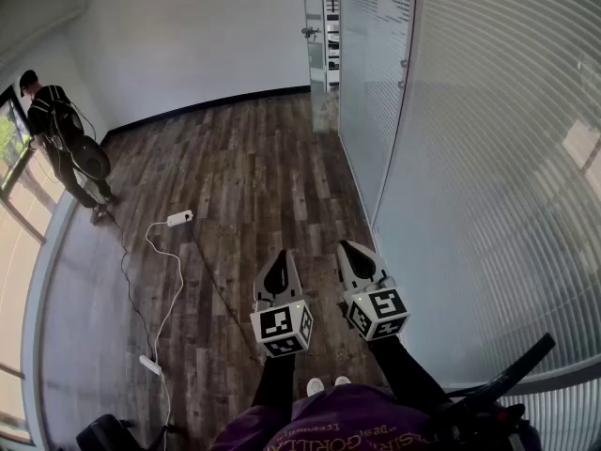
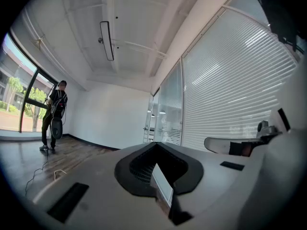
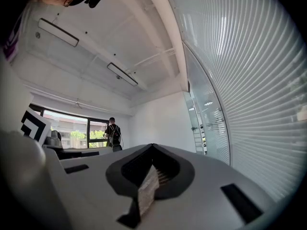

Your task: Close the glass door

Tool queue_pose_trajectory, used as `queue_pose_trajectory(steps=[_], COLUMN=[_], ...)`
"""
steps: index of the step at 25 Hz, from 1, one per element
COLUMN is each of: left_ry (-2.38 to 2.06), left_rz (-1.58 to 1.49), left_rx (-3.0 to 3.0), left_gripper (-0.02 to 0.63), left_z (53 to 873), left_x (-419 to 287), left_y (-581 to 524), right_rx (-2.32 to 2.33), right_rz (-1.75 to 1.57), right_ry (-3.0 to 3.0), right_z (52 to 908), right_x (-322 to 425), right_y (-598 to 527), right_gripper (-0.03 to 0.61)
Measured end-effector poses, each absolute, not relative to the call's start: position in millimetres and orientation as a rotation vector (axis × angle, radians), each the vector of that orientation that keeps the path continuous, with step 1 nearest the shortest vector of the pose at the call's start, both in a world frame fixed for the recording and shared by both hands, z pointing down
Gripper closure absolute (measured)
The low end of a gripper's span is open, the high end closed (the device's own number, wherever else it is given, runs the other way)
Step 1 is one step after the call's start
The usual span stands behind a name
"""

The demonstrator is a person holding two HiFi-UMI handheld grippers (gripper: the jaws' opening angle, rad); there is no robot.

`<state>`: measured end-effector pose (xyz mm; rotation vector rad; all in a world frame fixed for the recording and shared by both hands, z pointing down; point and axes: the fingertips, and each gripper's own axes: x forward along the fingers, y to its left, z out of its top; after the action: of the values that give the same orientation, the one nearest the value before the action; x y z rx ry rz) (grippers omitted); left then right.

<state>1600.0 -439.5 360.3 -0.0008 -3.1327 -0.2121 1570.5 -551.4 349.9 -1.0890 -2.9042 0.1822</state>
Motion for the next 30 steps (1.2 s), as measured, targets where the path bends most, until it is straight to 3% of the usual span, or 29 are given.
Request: queue_pose_trajectory(steps=[18, 30], left_ry=[-3.130, -3.067], left_rz=[-0.242, -0.284], left_rx=[-0.039, -0.063], left_gripper=[0.614, 0.614], left_z=[365.6, 412.3], left_x=[1606.1, 1603.9], left_y=[-422.9, -385.0], right_rx=[-1.072, -1.040], right_rz=[0.185, 0.161], right_ry=[-2.892, -2.873], right_z=[360.2, 392.2], right_x=[1573.0, 1565.0], right_y=[-543.7, -511.4], right_gripper=[0.581, 0.581])
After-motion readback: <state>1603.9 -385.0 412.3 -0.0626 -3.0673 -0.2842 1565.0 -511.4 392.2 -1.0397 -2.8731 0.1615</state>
